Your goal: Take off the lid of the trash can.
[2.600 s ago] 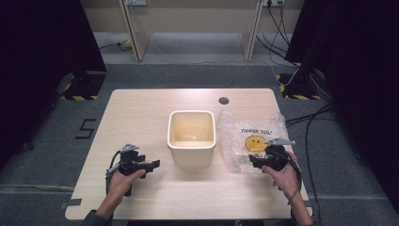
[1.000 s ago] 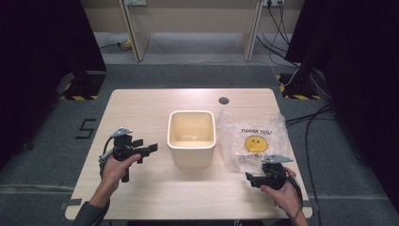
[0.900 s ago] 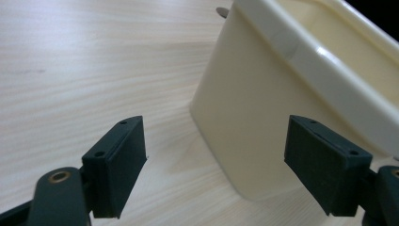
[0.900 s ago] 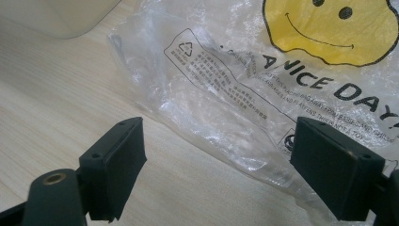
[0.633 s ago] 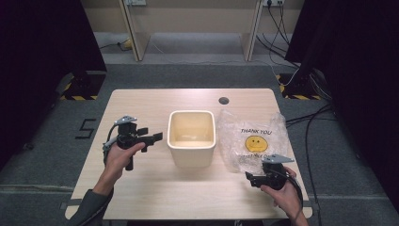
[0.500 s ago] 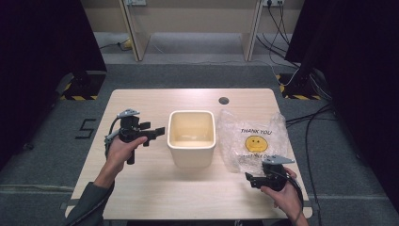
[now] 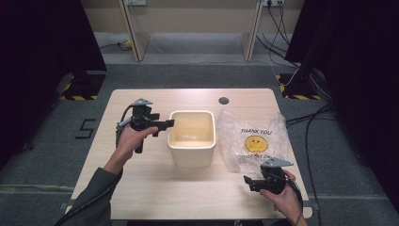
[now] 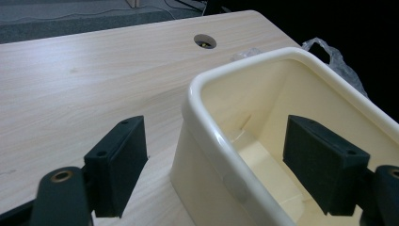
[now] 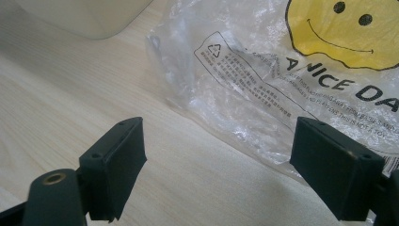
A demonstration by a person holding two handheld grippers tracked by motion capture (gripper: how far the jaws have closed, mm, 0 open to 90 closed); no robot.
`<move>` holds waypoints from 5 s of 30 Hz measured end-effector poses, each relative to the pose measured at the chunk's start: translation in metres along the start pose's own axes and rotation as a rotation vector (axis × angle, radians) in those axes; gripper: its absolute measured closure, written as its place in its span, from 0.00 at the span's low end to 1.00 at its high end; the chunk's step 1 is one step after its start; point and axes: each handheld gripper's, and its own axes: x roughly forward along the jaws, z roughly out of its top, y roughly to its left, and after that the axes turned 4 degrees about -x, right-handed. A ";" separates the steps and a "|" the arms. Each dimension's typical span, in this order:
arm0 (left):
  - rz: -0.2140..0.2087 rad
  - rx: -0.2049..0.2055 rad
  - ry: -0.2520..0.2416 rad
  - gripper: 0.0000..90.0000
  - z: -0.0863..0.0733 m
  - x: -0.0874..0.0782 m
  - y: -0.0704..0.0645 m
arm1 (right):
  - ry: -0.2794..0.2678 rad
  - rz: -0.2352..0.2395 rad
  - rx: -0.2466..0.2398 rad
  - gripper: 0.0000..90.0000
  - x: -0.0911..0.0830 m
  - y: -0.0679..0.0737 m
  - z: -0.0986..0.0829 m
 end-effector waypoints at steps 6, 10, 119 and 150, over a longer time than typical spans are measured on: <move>0.016 0.006 0.009 0.28 0.014 0.018 -0.002 | -0.002 0.002 0.004 0.21 0.000 -0.001 0.000; 0.026 0.027 0.023 0.36 0.016 0.026 -0.003 | 0.000 0.005 0.003 0.21 -0.001 -0.001 -0.001; 0.307 0.110 0.236 0.84 -0.114 -0.045 0.139 | 0.011 0.008 0.024 0.22 0.002 -0.003 -0.002; 0.256 0.003 0.149 0.36 -0.119 -0.062 0.098 | -0.013 0.003 0.028 0.22 -0.001 -0.004 0.000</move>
